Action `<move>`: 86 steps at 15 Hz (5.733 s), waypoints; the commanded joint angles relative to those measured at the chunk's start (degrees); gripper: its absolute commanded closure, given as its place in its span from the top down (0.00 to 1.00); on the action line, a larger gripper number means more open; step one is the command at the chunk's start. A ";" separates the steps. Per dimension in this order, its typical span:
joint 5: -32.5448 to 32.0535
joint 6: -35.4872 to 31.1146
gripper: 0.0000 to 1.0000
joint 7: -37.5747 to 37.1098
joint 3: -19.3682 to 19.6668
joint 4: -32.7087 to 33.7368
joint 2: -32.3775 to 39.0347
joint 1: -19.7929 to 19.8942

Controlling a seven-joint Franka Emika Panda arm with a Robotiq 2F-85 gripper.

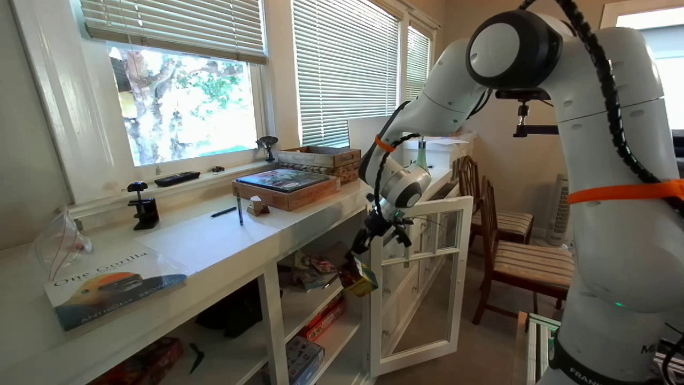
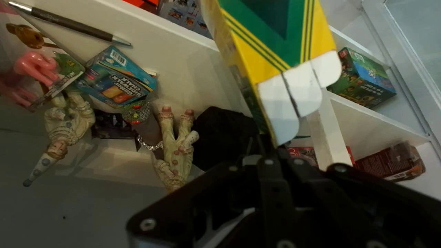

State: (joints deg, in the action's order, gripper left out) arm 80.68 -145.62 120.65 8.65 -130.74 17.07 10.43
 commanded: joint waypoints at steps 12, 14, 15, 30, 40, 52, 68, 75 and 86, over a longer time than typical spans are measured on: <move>3.86 -0.92 0.00 6.26 -0.66 2.93 3.63 0.23; 6.95 -0.89 0.00 10.07 -1.10 4.26 4.87 0.56; 8.40 -0.75 0.00 11.64 -1.17 4.85 5.54 0.58; 27.88 12.38 0.00 27.99 1.07 13.58 15.48 0.28; 26.75 17.12 0.00 27.00 1.73 18.39 21.31 -0.20; 26.22 18.29 0.00 26.25 1.37 24.31 26.58 -0.52; 26.57 21.80 0.00 21.29 0.47 30.19 31.38 0.24; 26.23 21.43 0.00 20.31 0.65 30.49 31.50 -0.04; 26.18 20.66 0.79 20.46 0.91 30.75 31.65 -0.29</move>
State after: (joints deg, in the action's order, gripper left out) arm 106.49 -125.31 141.90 9.31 -102.42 46.88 10.23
